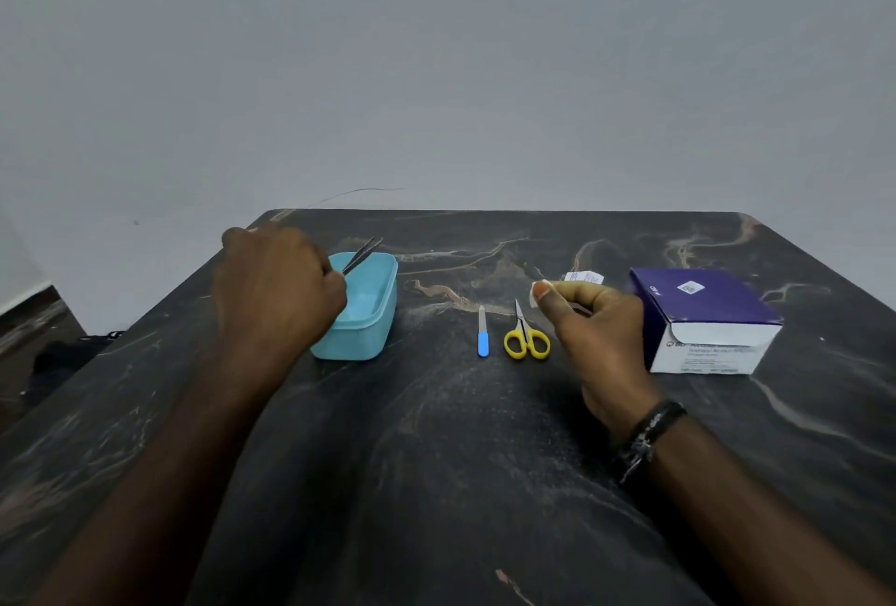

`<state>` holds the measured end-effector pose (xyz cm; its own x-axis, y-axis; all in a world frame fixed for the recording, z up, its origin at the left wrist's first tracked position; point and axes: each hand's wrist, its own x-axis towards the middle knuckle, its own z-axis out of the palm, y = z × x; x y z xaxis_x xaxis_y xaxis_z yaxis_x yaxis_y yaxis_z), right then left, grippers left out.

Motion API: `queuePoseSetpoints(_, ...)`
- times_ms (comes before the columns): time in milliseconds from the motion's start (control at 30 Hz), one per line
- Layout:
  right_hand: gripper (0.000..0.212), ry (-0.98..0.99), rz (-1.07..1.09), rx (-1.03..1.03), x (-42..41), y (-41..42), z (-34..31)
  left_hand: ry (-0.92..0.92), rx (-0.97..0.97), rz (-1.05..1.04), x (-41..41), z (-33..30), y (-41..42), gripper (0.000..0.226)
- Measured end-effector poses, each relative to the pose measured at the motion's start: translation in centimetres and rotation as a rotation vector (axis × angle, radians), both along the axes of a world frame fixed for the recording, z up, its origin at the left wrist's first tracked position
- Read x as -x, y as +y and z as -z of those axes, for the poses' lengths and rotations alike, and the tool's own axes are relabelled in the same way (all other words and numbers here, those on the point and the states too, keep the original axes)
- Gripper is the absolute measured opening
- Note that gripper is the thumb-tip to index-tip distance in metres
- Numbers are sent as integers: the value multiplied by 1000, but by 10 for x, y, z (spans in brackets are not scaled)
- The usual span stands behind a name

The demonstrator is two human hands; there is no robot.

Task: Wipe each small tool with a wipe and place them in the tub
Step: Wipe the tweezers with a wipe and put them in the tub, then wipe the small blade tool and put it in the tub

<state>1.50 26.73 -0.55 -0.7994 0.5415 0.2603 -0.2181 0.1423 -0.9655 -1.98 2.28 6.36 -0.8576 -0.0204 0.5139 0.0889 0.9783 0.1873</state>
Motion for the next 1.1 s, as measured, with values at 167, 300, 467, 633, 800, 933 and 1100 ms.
queuePoseSetpoints(167,11,-2,-11,-7,-2,1,-1,-217,129,-127,16,4,7,18)
queuePoseSetpoints(300,12,-28,-29,-60,-3,0,-2,-309,238,-144,32,5,16,26)
queuePoseSetpoints(467,11,-42,-48,-67,-3,-1,-1,-390,377,-133,43,6,24,23)
queuePoseSetpoints(633,13,-53,-45,-82,-2,-1,0,-558,419,-126,50,8,25,27)
queuePoseSetpoints(800,16,-63,-40,-66,0,0,2,-565,438,-144,45,5,27,15)
queuePoseSetpoints(933,17,-53,-36,-65,-1,0,2,-212,414,-143,30,1,36,15)
queuePoseSetpoints(1100,17,-60,-43,-76,-2,-1,1,266,231,221,-1,2,70,15)
